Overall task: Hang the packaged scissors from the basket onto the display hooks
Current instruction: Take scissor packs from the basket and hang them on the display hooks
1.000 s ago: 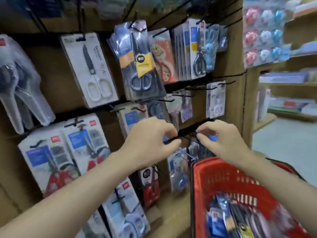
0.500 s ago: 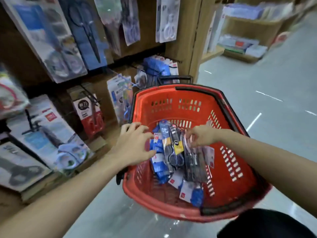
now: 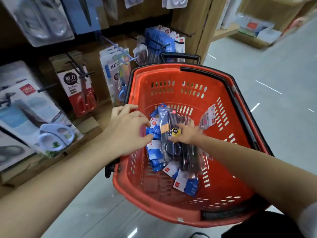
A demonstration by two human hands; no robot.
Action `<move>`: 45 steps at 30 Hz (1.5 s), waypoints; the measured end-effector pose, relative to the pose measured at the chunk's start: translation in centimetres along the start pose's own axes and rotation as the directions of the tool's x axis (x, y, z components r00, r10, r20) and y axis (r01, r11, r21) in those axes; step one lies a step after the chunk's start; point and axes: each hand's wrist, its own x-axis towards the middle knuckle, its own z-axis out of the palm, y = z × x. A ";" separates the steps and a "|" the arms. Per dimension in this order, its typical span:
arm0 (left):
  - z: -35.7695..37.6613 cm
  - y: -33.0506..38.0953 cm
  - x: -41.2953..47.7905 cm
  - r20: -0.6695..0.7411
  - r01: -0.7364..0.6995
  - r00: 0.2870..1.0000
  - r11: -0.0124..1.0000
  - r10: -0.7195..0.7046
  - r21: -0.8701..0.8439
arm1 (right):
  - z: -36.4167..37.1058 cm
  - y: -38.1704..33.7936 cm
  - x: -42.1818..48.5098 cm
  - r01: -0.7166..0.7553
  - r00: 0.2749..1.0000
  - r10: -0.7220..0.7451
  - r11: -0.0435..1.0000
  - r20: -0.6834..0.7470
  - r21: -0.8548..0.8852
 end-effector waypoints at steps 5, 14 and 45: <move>0.2 -0.2 0.0 -0.031 0.001 1.000 0.999 -0.002 -0.032 | 2.5 -2.8 -0.7 -0.095 0.995 0.092 0.994 -0.042 -0.063; 0.2 -0.7 0.0 -0.050 0.007 0.999 0.988 -0.015 -0.155 | -0.8 -0.3 1.4 -0.152 0.983 0.176 0.935 -0.048 0.320; -2.4 1.9 2.0 -0.232 -0.055 0.958 0.685 -0.168 -0.727 | -10.9 -3.8 -13.4 0.384 0.922 -0.182 0.324 -0.341 0.865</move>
